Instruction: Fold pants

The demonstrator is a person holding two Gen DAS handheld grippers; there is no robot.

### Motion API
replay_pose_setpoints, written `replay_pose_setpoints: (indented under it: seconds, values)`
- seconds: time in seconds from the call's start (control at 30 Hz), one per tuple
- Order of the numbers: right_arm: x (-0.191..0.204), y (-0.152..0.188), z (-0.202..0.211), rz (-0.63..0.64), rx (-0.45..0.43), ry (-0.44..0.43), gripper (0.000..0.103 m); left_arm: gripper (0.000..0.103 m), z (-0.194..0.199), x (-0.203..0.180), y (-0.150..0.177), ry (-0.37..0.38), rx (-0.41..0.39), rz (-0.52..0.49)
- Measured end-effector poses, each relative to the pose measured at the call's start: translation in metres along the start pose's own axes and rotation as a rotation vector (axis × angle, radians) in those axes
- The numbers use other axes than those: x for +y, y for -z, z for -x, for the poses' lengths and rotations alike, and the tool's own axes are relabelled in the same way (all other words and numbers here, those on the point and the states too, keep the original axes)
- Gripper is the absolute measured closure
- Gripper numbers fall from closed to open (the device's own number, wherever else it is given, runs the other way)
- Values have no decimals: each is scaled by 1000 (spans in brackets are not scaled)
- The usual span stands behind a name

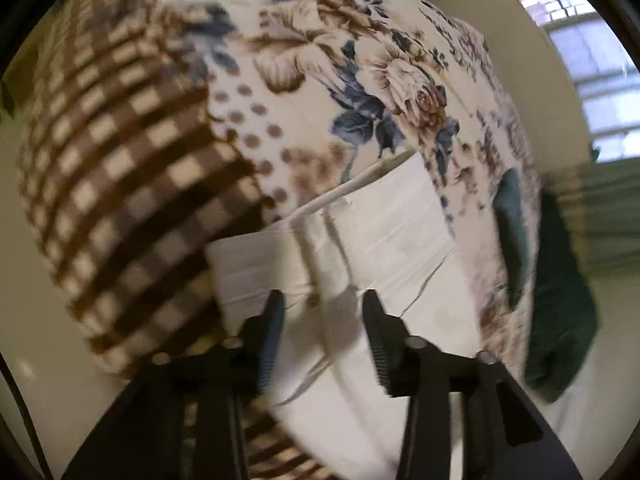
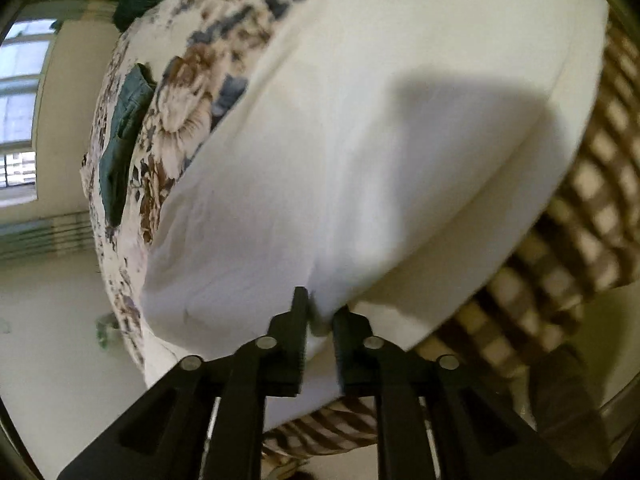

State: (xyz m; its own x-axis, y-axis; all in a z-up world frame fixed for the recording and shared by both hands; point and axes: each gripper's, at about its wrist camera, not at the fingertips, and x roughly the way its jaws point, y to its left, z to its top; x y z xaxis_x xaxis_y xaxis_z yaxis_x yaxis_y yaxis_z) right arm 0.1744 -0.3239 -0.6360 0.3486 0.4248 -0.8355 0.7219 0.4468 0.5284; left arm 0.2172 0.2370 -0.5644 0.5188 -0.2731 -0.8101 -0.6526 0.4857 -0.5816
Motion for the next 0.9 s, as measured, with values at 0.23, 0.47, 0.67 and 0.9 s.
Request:
replay_pose_setpoints:
  seconds: [0.23, 0.47, 0.67, 0.9]
  values:
    - [2, 1, -27, -3, 36, -12, 60, 39, -43, -7, -11, -34, 47, 21]
    - [13, 8, -17, 21, -60, 1, 93, 92, -38, -57, -7, -122, -60, -202]
    - [26, 22, 17, 95, -95, 11, 96, 94, 19, -64, 1, -101, -161, -240]
    - [9, 22, 3, 142, -24, 89, 96, 93, 0, -13, 11, -219, -97, -222]
